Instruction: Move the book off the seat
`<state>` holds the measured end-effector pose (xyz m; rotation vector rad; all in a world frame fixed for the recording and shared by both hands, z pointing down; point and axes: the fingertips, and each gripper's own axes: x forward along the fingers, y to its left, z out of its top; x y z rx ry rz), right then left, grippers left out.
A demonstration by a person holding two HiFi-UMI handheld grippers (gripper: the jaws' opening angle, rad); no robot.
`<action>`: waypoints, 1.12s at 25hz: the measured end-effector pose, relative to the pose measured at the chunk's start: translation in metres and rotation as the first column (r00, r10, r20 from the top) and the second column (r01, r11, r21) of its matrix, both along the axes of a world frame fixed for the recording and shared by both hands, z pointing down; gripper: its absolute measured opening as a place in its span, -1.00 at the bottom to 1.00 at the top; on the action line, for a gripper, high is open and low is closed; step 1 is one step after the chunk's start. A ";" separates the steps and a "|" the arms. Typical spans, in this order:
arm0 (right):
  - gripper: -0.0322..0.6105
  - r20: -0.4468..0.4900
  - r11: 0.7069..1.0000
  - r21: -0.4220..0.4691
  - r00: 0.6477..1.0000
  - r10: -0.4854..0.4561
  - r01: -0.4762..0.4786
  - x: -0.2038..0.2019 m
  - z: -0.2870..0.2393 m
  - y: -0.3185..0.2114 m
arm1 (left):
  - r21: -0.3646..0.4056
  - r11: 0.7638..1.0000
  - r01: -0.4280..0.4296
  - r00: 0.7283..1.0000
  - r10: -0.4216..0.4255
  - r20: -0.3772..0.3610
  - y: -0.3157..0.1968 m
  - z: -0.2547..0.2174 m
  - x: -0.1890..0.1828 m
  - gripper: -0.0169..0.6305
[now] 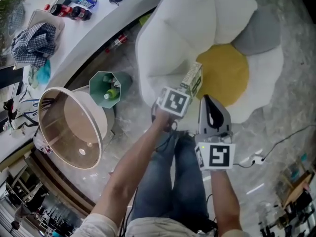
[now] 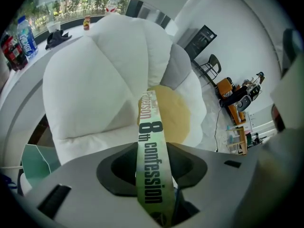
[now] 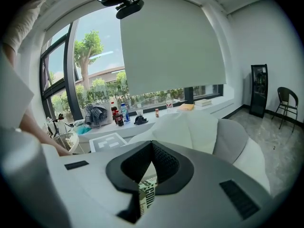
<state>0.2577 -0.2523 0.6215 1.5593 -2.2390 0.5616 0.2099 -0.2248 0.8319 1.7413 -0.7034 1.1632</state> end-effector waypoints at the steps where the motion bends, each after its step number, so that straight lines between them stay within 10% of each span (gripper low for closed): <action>1: -0.89 0.000 1.000 0.006 1.000 0.001 -0.001 0.002 -0.004 0.002 | 0.011 1.000 0.005 1.000 -0.005 0.006 0.000 -0.005 0.000 -0.42; 16: -0.89 0.019 0.988 0.152 1.000 0.022 -0.024 0.022 -0.111 0.012 | 0.218 0.961 0.169 0.985 -0.172 -0.006 -0.007 -0.138 -0.012 -0.44; 21: -0.89 0.018 0.973 0.229 1.000 0.012 -0.016 0.023 -0.167 0.009 | 0.405 0.869 0.284 0.957 -0.284 -0.063 -0.032 -0.226 -0.027 -0.44; 28: -0.89 0.029 0.939 0.344 0.999 -0.036 0.023 0.012 -0.259 0.010 | 0.637 0.657 0.403 0.906 -0.384 -0.177 -0.043 -0.369 -0.048 -0.44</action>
